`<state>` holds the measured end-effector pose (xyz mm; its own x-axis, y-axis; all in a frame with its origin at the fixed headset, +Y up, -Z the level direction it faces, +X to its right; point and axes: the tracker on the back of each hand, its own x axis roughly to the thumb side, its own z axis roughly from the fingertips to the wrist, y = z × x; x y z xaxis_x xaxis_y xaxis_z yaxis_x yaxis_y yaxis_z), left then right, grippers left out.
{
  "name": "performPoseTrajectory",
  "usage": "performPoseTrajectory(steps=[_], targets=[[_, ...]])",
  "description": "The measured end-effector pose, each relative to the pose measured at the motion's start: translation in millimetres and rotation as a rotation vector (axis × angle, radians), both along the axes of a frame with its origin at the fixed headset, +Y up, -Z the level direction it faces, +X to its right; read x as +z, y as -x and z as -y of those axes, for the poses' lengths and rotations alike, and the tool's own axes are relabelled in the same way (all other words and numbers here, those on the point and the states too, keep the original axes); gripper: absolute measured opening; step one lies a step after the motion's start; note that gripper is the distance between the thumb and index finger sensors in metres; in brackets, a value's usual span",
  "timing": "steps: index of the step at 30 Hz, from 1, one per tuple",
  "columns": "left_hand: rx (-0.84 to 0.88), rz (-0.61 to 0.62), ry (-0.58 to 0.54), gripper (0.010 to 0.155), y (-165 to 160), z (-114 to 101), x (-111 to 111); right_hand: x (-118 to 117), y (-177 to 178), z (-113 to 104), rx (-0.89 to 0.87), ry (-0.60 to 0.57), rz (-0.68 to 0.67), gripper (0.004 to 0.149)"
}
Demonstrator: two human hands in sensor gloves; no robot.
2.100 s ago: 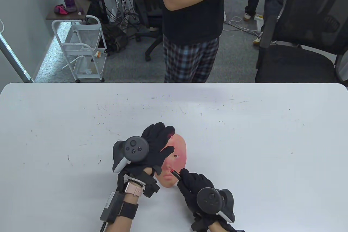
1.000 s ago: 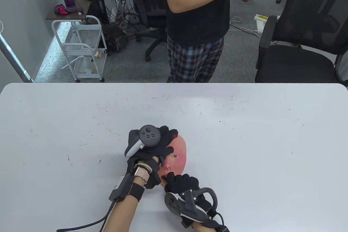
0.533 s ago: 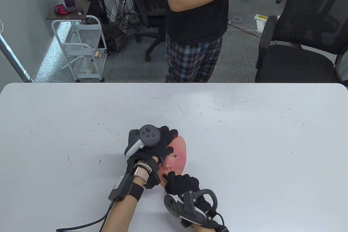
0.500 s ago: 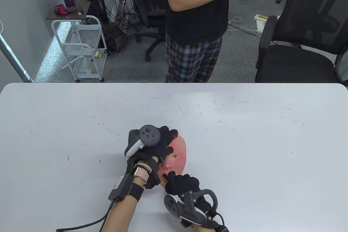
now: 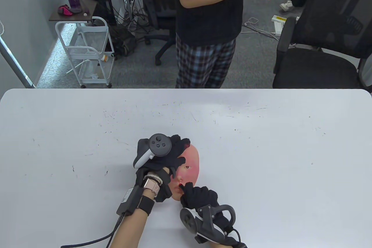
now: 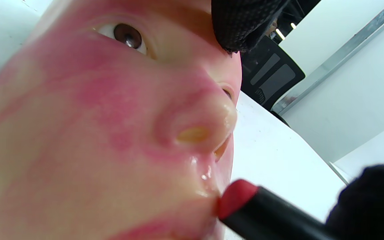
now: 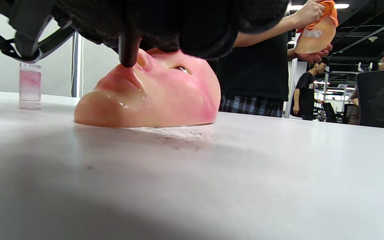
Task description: Apply lipstick on mannequin lips
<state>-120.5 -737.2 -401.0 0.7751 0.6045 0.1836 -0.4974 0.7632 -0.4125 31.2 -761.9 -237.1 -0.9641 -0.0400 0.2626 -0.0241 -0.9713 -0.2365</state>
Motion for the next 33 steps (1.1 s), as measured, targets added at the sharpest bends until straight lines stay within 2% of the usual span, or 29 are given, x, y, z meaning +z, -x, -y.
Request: performPoseTrajectory(steps=[9, 14, 20, 33], targets=[[0.001, -0.001, -0.001, 0.070, 0.1, 0.1, 0.1, -2.1, -10.0, 3.1, -0.004, 0.110, 0.015, 0.052], [0.007, 0.001, 0.001, 0.070, 0.5, 0.5, 0.0, 5.8, -4.9, 0.0, -0.028, 0.032, -0.057, 0.052], [0.006, 0.002, 0.002, 0.070, 0.5, 0.6, 0.0, 2.6, 13.8, 1.5, 0.100, 0.072, -0.087, 0.052], [0.012, 0.004, 0.005, 0.070, 0.9, 0.9, 0.0, 7.1, 5.2, 0.3, 0.066, 0.039, -0.069, 0.051]])
